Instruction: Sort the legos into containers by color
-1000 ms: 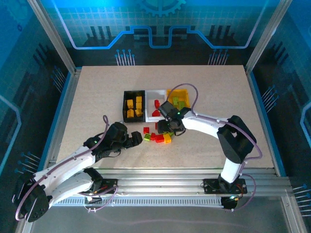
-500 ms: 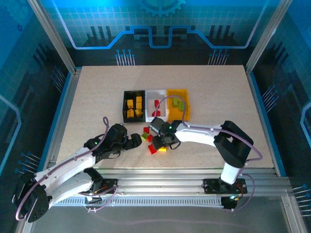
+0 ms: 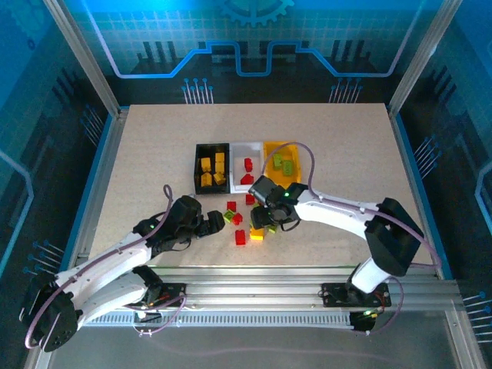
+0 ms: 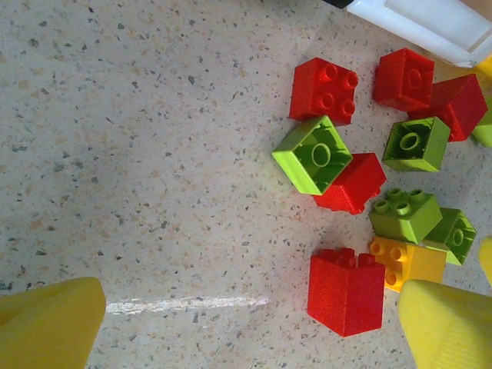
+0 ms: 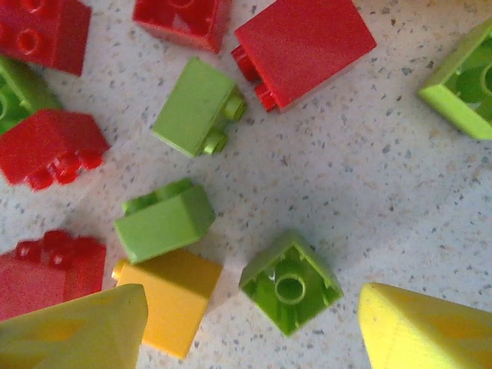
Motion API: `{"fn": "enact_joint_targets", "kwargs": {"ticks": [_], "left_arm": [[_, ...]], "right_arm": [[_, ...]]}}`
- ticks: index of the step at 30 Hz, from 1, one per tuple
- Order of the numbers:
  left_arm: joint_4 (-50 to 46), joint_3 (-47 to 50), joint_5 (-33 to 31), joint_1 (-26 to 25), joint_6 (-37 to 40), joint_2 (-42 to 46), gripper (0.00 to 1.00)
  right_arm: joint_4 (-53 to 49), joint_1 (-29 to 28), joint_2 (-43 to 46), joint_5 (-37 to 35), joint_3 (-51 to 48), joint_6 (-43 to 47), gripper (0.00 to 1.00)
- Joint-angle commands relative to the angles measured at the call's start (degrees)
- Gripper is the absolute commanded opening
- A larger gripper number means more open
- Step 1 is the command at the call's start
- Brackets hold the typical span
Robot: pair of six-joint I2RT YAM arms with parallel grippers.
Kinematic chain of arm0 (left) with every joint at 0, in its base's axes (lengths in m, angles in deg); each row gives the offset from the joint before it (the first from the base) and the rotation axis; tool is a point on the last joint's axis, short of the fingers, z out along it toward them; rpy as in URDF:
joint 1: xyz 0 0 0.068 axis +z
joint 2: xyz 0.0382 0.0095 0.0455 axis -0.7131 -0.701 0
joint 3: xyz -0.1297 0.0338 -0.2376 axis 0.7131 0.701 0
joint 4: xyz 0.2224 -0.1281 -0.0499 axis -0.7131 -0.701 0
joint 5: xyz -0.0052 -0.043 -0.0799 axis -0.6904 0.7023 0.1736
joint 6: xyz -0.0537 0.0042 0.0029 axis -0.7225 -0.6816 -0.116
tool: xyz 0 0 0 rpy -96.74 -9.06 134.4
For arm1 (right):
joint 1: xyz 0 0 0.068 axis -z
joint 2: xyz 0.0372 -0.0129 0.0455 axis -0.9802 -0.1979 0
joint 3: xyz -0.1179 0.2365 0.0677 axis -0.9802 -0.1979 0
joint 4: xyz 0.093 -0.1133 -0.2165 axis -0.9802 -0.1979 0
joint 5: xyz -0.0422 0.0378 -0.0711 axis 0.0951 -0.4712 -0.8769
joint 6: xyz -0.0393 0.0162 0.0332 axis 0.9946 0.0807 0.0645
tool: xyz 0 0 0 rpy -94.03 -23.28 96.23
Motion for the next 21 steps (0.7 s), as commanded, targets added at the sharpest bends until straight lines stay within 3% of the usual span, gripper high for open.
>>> {"fn": "enact_joint_targets", "kwargs": {"ticks": [1,5,13,21], "left_arm": [[0.5,0.6,0.3,-0.3,0.7,0.0,0.99],[0.4,0.7,0.3,-0.2,0.6,0.1,0.99],[-0.9,1.6,-0.4,-0.1,0.8,1.5,0.99],[-0.3,1.7,0.0,0.1,0.5,1.4,0.99]], "right_arm": [[1.9,0.1,-2.9,-0.5,3.2,-3.3,0.73],[3.5,0.0,-6.8,0.8,5.7,-6.6,0.69],[0.2,-2.7,-13.0,1.4,8.4,-4.5,0.67],[2.4,-3.1,-15.7,1.7,7.8,-3.0,0.56]]}}
